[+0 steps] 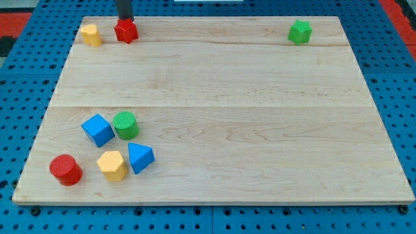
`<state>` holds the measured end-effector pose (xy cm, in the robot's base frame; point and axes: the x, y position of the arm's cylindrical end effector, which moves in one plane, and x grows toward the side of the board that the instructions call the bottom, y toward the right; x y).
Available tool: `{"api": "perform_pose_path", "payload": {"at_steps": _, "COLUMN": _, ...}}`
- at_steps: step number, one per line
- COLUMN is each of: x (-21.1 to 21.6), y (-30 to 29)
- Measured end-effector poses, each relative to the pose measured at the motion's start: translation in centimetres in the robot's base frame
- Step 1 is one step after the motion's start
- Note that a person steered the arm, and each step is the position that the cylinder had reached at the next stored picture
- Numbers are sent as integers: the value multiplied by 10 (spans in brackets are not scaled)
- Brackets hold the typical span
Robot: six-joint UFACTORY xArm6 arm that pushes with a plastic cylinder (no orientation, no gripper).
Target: Move the red star to the above to the green circle
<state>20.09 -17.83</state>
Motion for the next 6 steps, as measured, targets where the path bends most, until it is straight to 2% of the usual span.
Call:
{"api": "perform_pose_path", "payload": {"at_steps": 1, "x": 31, "y": 5}}
{"api": "perform_pose_path", "payload": {"at_steps": 2, "x": 79, "y": 8}}
{"api": "perform_pose_path", "payload": {"at_steps": 3, "x": 134, "y": -30}}
{"api": "perform_pose_path", "payload": {"at_steps": 4, "x": 161, "y": -17}}
{"api": "perform_pose_path", "payload": {"at_steps": 5, "x": 144, "y": 2}}
{"api": "perform_pose_path", "payload": {"at_steps": 6, "x": 175, "y": 17}}
